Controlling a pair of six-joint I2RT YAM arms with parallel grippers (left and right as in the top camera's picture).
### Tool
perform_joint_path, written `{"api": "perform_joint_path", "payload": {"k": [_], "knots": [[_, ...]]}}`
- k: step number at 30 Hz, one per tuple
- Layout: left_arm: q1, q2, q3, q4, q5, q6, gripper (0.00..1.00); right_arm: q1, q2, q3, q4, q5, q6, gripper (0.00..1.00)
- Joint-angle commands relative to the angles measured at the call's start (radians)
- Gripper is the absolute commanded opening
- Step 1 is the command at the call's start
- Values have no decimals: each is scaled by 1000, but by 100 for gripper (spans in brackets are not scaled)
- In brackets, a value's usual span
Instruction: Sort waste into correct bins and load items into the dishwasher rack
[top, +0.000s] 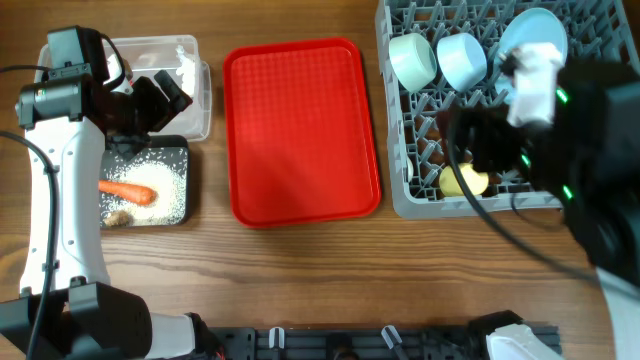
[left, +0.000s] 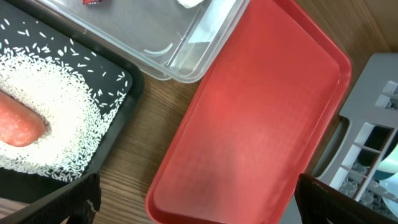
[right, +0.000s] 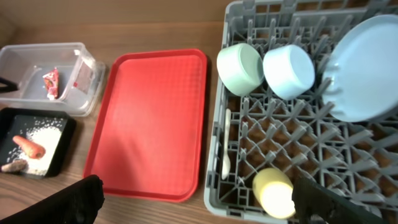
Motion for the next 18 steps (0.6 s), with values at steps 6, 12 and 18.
{"api": "perform_joint_path", "payload": {"k": [6, 12, 18], "knots": [[-3, -14, 14, 0, 16, 19, 100, 1, -229, 5, 0, 309, -24, 100], [-3, -14, 14, 0, 16, 19, 100, -31, -368, -133, 148, 286, -188, 100], [-3, -14, 14, 0, 16, 19, 100, -152, -567, -584, 554, 122, -271, 100]]}}
